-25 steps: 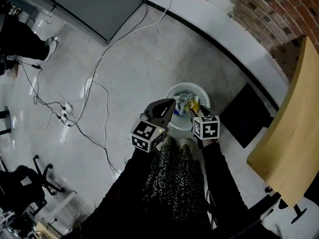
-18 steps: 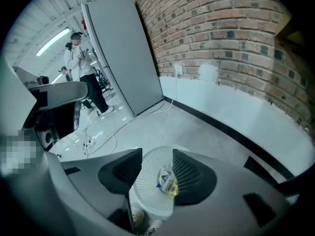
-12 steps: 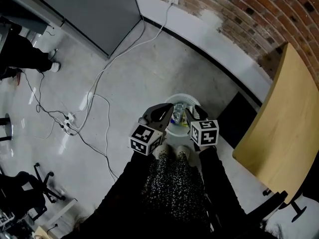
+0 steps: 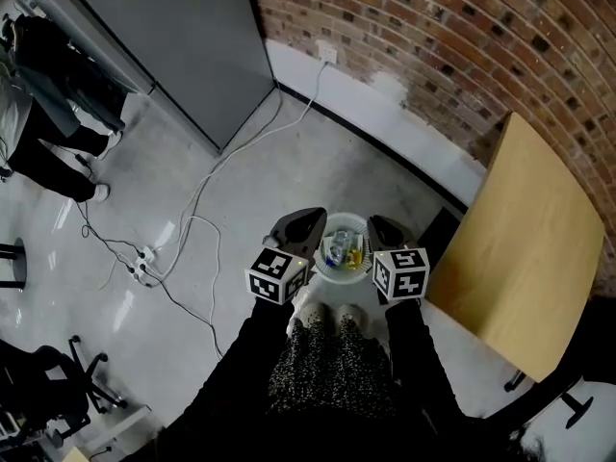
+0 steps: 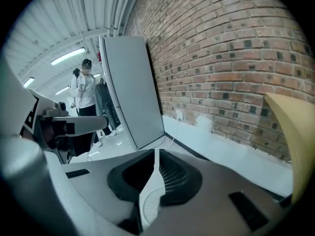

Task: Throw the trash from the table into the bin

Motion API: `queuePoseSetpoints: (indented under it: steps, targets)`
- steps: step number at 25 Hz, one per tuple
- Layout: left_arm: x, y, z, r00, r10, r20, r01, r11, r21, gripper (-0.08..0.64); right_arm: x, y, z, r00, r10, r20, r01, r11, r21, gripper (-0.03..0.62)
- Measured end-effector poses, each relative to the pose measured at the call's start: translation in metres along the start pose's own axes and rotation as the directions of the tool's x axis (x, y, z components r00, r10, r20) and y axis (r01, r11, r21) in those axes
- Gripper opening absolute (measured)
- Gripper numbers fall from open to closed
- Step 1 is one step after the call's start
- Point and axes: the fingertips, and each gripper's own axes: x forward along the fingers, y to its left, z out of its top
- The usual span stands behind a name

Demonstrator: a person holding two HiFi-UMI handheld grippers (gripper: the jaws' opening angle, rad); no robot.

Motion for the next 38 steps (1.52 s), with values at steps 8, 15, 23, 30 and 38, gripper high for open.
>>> queuePoseSetpoints:
  steps: [8,15,23,30,38]
  targets:
    - [-0.031,-0.038,0.066,0.998,-0.004,0.066,0.002,1.0,0.024,0.003,-0.067,0.021,0.075,0.994,0.018,0.112,-0.012,0.998,-0.058,0.014]
    - [-0.049,-0.04,0.11,0.994,0.018,0.11,-0.024,0.998,0.056,0.003,-0.111,0.038,0.132,0.973,0.024,0.231,0.01,0.989,-0.149,0.012]
    - [-0.065,-0.044,0.148,0.984,0.036,0.175,-0.047,0.997,0.061,0.003,-0.147,0.047,0.177,0.949,0.038,0.313,0.022,0.982,-0.187,0.012]
    - [-0.08,-0.041,0.172,0.975,0.036,0.217,-0.055,0.995,0.081,0.003,-0.167,0.058,0.201,0.933,0.043,0.358,0.04,0.975,-0.22,0.012]
    - [-0.08,-0.047,0.177,0.975,0.011,0.221,-0.033,0.995,0.096,0.003,-0.171,0.056,0.198,0.939,0.035,0.341,0.038,0.978,-0.203,0.011]
